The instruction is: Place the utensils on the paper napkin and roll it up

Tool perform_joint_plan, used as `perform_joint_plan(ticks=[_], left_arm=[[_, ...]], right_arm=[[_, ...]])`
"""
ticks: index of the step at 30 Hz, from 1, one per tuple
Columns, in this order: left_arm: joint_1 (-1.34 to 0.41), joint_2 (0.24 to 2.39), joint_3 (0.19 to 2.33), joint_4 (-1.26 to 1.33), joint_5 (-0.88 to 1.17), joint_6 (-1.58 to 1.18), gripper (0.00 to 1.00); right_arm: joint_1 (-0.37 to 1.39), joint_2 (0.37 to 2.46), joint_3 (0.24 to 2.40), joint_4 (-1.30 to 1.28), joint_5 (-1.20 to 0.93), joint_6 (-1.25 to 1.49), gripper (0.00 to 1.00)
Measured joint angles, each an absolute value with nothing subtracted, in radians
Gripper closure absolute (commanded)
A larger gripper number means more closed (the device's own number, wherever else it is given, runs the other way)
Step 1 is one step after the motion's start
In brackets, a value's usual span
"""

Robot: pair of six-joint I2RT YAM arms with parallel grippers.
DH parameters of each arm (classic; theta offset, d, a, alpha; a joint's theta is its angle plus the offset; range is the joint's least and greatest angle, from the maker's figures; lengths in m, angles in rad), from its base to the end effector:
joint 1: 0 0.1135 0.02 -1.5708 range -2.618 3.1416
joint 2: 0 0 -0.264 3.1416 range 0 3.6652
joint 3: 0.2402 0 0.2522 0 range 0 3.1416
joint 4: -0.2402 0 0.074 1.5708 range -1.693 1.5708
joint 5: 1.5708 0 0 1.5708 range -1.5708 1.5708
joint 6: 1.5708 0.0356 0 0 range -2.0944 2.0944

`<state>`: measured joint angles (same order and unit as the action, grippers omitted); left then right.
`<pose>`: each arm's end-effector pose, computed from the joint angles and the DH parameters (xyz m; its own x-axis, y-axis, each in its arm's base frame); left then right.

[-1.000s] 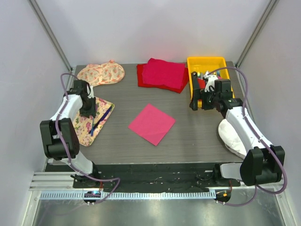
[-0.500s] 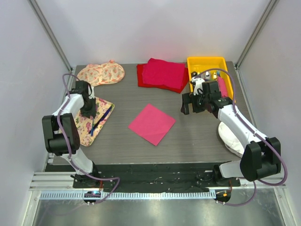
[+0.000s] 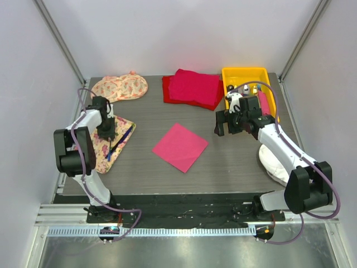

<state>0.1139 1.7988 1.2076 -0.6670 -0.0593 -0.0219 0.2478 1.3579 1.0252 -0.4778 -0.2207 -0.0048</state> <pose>0.3477 0.0419 0.1797 -0.9423 -0.1298 -0.3087 -0.1522 0.9871 0.0496 0.2795 0.0787 0.2695 -0.7006 -0.1821 -0.6899 -0.3889 0.9081 0.1553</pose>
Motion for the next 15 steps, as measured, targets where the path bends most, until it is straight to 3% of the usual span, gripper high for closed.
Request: perform_joint_plan(ticks=[7,15], left_arm=[[0.116,1.845,1.243,-0.654,-0.060,-0.022,0.72],[0.122,1.872,1.263,-0.648,-0.049,-0.027,1.00]], right_arm=[[0.248,1.367,1.029,-0.477,-0.226,-0.002,0.00],[0.268,1.402,1.042,-0.471,-0.245,0.010,0.00]])
